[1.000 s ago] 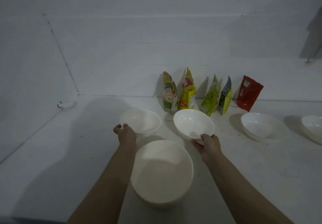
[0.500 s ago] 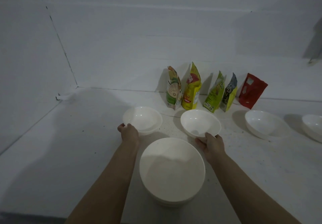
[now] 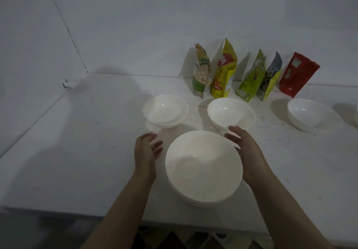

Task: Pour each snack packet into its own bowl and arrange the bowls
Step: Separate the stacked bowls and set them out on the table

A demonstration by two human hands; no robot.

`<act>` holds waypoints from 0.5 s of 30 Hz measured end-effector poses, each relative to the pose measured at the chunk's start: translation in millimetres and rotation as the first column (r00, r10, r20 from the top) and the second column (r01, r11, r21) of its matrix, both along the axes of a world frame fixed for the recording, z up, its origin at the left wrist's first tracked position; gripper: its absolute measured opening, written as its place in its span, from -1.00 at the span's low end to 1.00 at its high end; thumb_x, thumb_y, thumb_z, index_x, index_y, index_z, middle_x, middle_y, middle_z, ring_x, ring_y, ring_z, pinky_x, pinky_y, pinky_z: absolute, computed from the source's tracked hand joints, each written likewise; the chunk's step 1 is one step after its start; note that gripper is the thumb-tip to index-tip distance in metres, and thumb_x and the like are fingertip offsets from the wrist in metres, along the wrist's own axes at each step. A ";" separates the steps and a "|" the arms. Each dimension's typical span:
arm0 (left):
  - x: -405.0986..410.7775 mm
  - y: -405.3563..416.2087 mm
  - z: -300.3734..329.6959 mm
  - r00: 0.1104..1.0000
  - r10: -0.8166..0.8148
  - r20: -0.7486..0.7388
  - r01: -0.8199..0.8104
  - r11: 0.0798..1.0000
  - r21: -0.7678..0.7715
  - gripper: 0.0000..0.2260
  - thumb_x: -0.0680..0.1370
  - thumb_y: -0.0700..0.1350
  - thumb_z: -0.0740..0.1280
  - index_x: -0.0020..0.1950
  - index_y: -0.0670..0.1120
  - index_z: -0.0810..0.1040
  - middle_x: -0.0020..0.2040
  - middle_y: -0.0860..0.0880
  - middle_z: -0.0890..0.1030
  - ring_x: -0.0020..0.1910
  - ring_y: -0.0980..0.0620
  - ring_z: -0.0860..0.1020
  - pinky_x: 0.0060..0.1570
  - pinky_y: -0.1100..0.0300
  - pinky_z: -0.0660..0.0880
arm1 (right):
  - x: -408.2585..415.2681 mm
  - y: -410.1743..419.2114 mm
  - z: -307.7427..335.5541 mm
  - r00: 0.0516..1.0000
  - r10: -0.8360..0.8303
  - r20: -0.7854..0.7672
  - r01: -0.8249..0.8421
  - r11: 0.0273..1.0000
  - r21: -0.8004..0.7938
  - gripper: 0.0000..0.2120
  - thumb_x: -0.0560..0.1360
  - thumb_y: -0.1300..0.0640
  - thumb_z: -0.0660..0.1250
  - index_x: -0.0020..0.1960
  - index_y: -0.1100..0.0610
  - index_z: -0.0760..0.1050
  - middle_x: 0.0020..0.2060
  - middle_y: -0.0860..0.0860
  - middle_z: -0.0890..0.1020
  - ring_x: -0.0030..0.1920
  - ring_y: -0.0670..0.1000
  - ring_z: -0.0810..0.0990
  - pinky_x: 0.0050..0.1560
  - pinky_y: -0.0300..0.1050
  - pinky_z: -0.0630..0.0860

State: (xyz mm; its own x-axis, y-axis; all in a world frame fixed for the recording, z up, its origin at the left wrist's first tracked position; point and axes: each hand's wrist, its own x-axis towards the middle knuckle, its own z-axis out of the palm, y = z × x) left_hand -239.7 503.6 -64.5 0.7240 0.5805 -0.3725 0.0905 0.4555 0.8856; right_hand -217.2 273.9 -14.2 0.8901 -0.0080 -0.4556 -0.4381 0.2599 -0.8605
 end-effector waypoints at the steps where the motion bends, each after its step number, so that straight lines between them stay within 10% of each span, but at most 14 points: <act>1: -10.3 -5.4 0.3 0.999 -0.016 0.028 0.017 1.000 -0.021 -0.87 0.57 -0.22 0.16 0.00 -0.14 0.50 -0.04 -0.09 0.65 -0.13 -0.08 0.62 -0.06 0.03 0.56 | -4.7 1.1 0.5 0.997 0.071 -0.002 -0.071 0.997 -0.003 -0.73 0.54 -0.08 0.32 0.17 0.00 0.60 0.11 0.00 0.66 0.09 0.10 0.64 0.11 0.10 0.55; 5: -41.0 -29.2 2.8 0.992 -0.123 0.038 0.115 0.979 0.169 -0.80 0.50 -0.36 0.16 -0.19 -0.20 0.55 -0.29 -0.01 0.65 -0.25 -0.03 0.58 -0.27 0.11 0.52 | -18.9 1.9 0.3 0.975 0.180 0.133 -0.157 0.974 -0.165 -0.80 0.57 0.12 0.29 0.07 -0.01 0.67 0.07 0.03 0.69 0.08 0.09 0.64 0.07 0.04 0.55; 10: -41.9 -47.3 13.4 0.944 -0.305 0.126 0.256 0.917 0.306 -0.70 0.52 -0.30 0.18 0.03 -0.04 0.65 0.05 -0.09 0.67 0.09 -0.15 0.61 0.10 -0.22 0.53 | -27.7 -11.4 -2.3 0.984 0.024 0.175 0.005 0.987 -0.159 -0.80 0.56 0.25 0.29 0.00 0.06 0.68 -0.09 -0.05 0.73 -0.11 -0.06 0.68 -0.13 -0.17 0.58; 15: -30.8 -83.6 56.8 0.810 -0.582 0.077 0.501 0.754 0.425 -0.59 0.43 -0.07 0.22 0.27 0.05 0.54 0.21 0.13 0.58 0.20 0.18 0.52 0.20 0.18 0.44 | -36.9 -40.9 -19.9 0.960 -0.062 0.274 0.205 0.822 -0.531 -0.78 0.57 0.20 0.27 0.17 0.00 0.54 0.03 -0.10 0.61 -0.06 -0.14 0.57 -0.19 -0.26 0.43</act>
